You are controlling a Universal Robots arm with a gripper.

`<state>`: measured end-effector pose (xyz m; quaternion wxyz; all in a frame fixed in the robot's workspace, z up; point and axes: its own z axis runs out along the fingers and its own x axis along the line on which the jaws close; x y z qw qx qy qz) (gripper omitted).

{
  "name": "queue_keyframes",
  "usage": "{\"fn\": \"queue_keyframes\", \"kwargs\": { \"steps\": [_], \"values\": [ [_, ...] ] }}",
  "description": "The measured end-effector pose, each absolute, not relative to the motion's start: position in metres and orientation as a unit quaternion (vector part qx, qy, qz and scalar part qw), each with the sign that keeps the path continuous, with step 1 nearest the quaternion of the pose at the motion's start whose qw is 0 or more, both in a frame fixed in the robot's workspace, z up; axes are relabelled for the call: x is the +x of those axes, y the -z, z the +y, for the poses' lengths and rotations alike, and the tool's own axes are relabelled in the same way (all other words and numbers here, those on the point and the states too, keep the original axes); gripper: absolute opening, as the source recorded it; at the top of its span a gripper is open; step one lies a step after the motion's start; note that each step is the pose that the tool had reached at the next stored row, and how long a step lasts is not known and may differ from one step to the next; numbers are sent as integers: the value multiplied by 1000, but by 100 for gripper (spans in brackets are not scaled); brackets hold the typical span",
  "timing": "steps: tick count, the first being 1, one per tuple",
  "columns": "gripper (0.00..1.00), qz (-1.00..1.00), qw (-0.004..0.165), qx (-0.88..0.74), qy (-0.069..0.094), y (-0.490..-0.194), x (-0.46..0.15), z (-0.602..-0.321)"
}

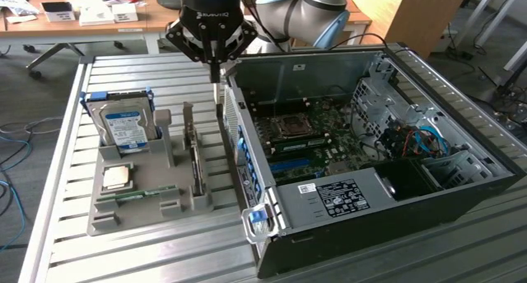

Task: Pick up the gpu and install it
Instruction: 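Reach for the gpu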

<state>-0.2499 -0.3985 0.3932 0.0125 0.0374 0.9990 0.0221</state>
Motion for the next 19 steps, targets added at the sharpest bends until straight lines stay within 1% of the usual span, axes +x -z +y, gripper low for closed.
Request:
{"fn": "queue_keyframes", "kwargs": {
  "steps": [19],
  "values": [
    [11,999,12,37,-22,-393,-285,-398]
  ]
}}
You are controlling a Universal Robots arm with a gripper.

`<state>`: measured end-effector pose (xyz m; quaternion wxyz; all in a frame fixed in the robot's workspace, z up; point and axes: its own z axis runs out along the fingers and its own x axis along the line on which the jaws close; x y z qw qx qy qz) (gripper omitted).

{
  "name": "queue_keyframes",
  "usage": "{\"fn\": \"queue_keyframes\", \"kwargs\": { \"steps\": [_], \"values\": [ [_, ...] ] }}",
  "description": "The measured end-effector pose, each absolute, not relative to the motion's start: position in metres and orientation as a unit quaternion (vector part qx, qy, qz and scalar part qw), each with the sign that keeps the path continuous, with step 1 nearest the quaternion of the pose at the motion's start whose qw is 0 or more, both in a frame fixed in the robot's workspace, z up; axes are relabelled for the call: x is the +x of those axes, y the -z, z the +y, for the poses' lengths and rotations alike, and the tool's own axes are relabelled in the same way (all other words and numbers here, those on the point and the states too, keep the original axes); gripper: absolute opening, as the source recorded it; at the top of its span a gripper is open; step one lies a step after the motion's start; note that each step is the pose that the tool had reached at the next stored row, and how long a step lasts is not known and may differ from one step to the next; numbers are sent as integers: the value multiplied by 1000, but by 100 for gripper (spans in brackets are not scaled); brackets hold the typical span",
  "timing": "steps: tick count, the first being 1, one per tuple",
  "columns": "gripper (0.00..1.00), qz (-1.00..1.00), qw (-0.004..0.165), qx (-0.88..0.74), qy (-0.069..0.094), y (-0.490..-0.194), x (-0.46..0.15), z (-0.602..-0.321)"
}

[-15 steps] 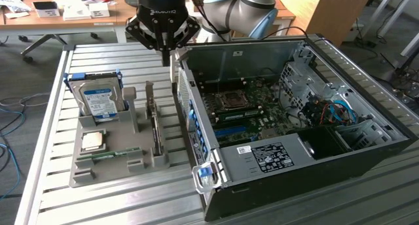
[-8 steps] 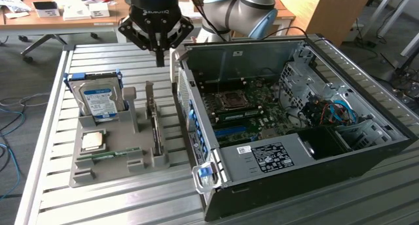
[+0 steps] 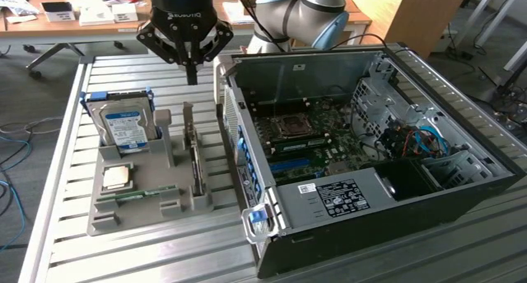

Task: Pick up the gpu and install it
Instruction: 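Reach for the gpu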

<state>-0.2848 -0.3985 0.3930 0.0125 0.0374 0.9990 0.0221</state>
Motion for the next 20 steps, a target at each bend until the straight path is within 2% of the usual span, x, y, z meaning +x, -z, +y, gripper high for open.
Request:
{"fn": "queue_keyframes", "kwargs": {
  "steps": [20],
  "values": [
    [11,999,12,37,-22,-393,-295,-398]
  ]
}}
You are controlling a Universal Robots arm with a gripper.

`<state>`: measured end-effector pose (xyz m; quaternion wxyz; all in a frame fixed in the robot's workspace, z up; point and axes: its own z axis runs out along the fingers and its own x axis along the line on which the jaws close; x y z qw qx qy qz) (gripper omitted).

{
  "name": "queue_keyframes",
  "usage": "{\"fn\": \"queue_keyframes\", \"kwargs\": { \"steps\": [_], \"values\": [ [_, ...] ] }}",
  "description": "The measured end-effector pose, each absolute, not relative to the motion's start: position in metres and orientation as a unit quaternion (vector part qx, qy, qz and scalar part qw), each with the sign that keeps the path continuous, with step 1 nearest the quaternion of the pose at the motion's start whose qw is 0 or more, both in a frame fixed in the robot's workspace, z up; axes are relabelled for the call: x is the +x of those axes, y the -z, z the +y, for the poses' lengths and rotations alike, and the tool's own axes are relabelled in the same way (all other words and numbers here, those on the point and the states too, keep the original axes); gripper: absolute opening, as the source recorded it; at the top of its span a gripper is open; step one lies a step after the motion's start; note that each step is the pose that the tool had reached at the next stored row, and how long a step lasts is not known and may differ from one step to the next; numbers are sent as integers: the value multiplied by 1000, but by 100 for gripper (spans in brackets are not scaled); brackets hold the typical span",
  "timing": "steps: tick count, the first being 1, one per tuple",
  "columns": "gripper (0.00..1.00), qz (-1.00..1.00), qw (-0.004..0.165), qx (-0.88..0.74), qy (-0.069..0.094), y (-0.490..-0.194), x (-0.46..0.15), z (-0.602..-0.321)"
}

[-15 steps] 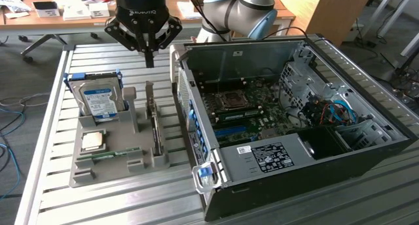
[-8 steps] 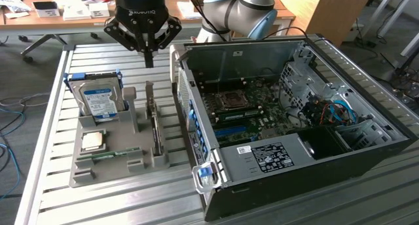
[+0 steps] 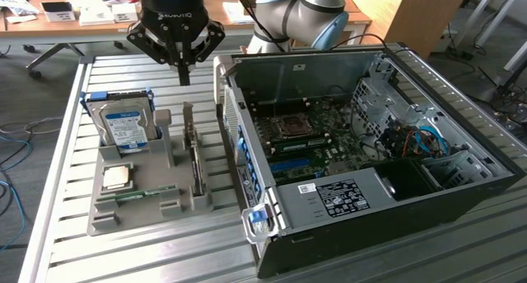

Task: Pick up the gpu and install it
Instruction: 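Reach for the gpu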

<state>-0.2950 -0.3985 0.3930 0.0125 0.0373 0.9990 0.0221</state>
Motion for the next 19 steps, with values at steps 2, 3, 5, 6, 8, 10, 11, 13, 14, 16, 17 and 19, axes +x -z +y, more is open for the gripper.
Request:
{"fn": "queue_keyframes", "kwargs": {
  "steps": [2,3,5,6,8,10,11,13,14,16,17,19],
  "values": [
    [11,999,12,37,-22,-393,-295,-398],
    [11,999,13,37,-22,-393,-295,-398],
    [11,999,12,37,-22,-393,-295,-398],
    [11,999,12,37,-22,-393,-295,-399],
    [11,999,12,37,-22,-393,-295,-400],
    [11,999,12,37,-22,-393,-295,-401],
    [11,999,13,37,-22,-393,-295,-401],
    [11,999,12,37,-22,-393,-295,-402],
    [11,999,12,37,-22,-393,-295,-403],
    [11,999,12,37,-22,-393,-295,-404],
    [11,999,12,37,-22,-393,-295,-405],
    [11,999,12,37,-22,-393,-295,-406]
  ]
}}
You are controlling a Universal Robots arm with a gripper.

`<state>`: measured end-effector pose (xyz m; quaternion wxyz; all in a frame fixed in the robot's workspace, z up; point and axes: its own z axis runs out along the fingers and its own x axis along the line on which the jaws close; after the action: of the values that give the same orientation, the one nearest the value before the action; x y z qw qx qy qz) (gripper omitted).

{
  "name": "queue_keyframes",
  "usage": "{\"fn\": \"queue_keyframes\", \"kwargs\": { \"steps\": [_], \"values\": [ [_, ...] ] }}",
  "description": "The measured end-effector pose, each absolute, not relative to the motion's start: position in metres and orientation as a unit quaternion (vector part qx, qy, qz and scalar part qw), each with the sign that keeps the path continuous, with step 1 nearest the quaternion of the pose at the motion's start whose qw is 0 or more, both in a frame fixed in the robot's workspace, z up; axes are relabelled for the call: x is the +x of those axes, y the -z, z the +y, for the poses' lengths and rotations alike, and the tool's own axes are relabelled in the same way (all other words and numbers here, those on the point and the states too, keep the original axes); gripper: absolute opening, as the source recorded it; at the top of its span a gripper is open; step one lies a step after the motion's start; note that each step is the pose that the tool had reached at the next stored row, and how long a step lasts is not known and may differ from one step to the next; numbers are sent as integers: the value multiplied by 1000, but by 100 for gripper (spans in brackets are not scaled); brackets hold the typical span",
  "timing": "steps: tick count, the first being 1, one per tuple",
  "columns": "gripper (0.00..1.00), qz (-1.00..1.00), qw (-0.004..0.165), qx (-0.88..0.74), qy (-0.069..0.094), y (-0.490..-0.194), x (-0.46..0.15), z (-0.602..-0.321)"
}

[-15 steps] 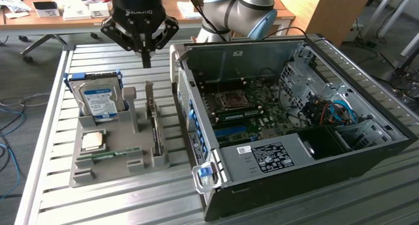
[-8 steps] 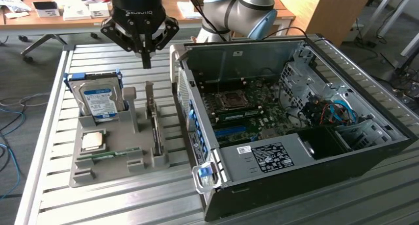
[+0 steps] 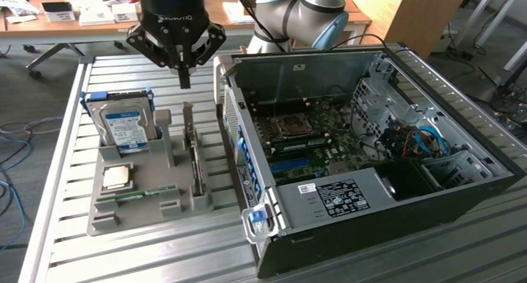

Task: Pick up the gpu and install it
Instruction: 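Reach for the gpu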

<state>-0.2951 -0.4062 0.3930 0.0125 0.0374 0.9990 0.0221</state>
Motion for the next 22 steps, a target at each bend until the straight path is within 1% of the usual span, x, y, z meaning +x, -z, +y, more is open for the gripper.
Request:
{"fn": "queue_keyframes", "kwargs": {
  "steps": [22],
  "values": [
    [11,999,12,37,-22,-393,-295,-410]
  ]
}}
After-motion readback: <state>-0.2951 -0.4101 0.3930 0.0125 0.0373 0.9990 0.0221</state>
